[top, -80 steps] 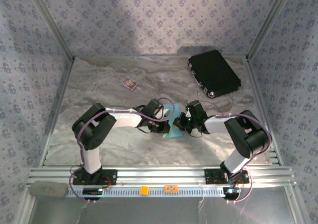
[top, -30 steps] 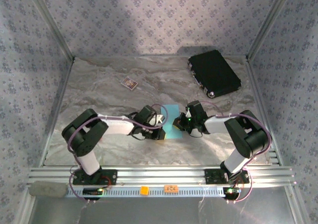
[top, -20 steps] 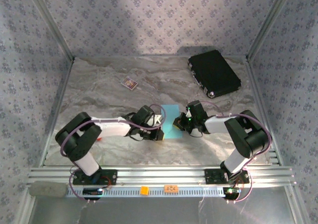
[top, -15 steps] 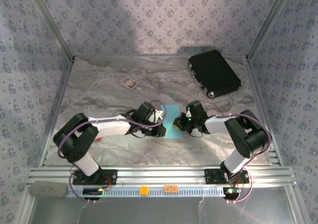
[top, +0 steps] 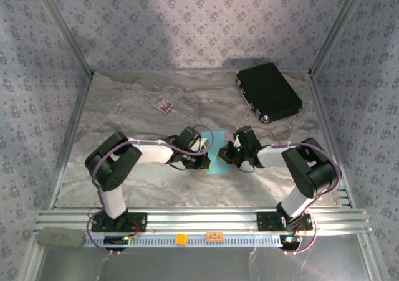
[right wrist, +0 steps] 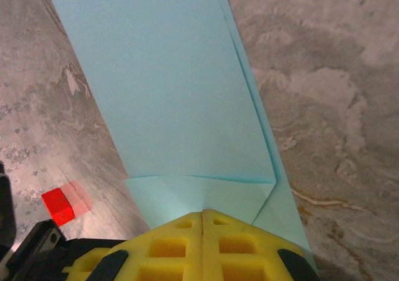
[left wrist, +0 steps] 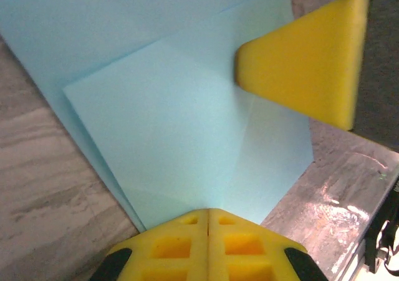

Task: Fold a paper plane with a square sheet of paper (pick it up from the middle)
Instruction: Fold the triangle a second time at the center of the table.

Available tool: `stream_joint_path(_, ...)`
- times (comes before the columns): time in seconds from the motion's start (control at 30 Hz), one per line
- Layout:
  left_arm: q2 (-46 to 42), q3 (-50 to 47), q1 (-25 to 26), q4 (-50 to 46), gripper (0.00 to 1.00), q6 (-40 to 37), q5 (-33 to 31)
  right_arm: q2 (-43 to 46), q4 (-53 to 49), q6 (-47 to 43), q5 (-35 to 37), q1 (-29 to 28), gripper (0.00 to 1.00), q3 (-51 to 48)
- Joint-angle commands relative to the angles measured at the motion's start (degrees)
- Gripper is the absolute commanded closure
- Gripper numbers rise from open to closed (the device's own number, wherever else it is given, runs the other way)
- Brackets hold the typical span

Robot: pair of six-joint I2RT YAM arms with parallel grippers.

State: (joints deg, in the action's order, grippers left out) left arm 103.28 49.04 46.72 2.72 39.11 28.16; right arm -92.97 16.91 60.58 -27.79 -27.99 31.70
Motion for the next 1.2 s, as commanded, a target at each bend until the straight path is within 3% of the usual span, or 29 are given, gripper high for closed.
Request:
stream_joint_path(0.0,0.9,-4.2,0.0,1.0,1.0,2.5,-0.2,2.0,-3.6,-2.7,0.6,0.4,1.0,0.9)
stream_joint_path(0.23,0.7,-3.5,-0.1,-0.3,1.0,1.8,-0.9,6.3,-10.0,-8.2,-0.2,-1.5,1.0,3.8)
stream_joint_path(0.5,0.7,-3.1,-0.1,-0.8,1.0,1.7,-1.3,-0.2,-8.3,-6.3,-0.2,-5.2,1.0,2.6)
stream_joint_path(0.67,1.2,-3.1,-0.2,-1.5,1.0,1.7,-1.6,-3.1,-3.8,-4.6,-1.3,-2.4,1.0,1.2)
stream_joint_path(1.17,1.9,-2.7,-0.2,-2.8,1.0,1.0,-2.1,-3.1,-7.0,-8.0,-2.5,9.2,1.0,4.8)
